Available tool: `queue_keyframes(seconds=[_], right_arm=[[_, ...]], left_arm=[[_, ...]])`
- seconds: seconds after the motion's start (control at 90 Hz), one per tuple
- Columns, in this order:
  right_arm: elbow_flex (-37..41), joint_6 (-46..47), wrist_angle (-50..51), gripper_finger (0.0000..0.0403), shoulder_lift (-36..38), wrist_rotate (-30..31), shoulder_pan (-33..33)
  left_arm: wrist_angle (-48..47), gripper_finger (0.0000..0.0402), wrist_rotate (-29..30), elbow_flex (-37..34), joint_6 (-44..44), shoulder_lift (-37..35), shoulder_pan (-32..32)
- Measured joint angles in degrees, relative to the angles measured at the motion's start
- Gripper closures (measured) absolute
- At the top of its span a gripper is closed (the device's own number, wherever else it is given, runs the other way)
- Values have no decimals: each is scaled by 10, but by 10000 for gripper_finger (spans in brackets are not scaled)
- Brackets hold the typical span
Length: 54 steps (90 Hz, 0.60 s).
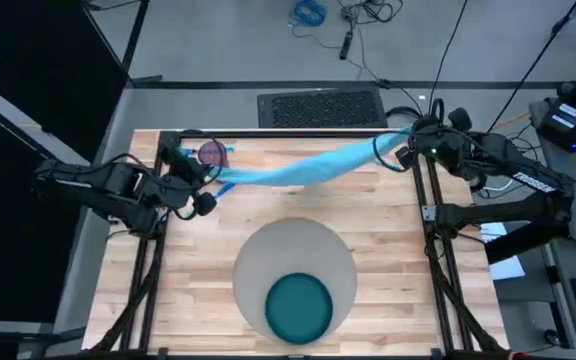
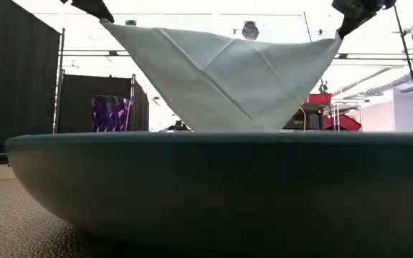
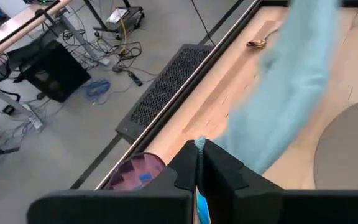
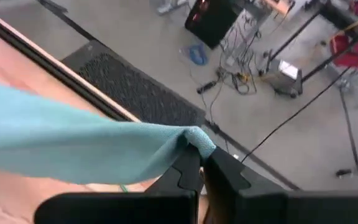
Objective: Set table place
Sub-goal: Fold the blue napkin
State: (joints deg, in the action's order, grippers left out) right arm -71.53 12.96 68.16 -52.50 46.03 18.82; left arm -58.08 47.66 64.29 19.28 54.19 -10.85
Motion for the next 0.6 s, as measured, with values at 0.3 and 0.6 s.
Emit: queue_keyframes(seconds=[0.3,0.6], right_arm=[[41,20,-35,403,-9,-433,-28],[213,180,-41,403,-19,-594,-170]], left_arm=[[-1,401,-11,-17,15,2,0],[-23,401,-33,-26,42,2,0]])
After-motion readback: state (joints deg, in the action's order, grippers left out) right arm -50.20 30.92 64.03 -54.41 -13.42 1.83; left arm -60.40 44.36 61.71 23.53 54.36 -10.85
